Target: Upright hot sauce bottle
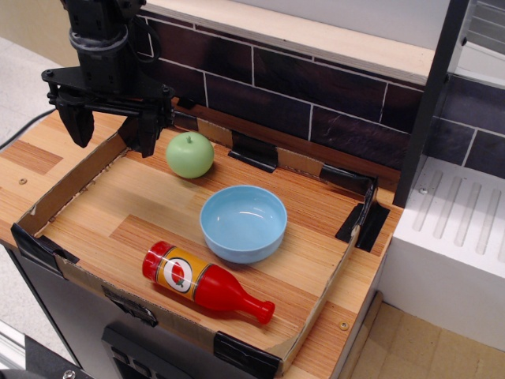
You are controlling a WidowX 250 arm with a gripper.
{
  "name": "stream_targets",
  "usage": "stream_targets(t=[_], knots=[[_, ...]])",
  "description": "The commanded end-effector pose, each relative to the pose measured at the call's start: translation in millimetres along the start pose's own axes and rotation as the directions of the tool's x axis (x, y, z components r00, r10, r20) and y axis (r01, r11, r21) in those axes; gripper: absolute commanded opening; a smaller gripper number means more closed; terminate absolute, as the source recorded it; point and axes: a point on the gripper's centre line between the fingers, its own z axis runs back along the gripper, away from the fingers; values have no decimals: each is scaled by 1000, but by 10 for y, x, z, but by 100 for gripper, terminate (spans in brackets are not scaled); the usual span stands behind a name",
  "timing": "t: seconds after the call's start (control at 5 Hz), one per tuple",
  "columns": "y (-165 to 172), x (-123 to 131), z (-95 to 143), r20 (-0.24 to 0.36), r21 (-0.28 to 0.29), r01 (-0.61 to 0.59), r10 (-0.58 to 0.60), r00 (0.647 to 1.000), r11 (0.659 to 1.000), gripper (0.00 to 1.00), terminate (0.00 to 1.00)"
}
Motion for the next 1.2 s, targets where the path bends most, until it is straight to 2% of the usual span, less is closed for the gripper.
stream_targets(t=[0.0,0.2,0.4,0.6,0.8,1.0], knots=[[0,0,0,0,0,0,0,1000,1000,100,0],[-6,-1,77,25,-4,2,-2,1000,1000,100,0],[-91,-38,223,64,-2,181,-181,981,983,100,0],[-191,-105,380,63,-25,421,-419,906,907,100,0],[-371,-204,408,52,-8,639,-638,769,769,100,0],[-601,-281,394,47,-9,813,-812,582,582,100,0]])
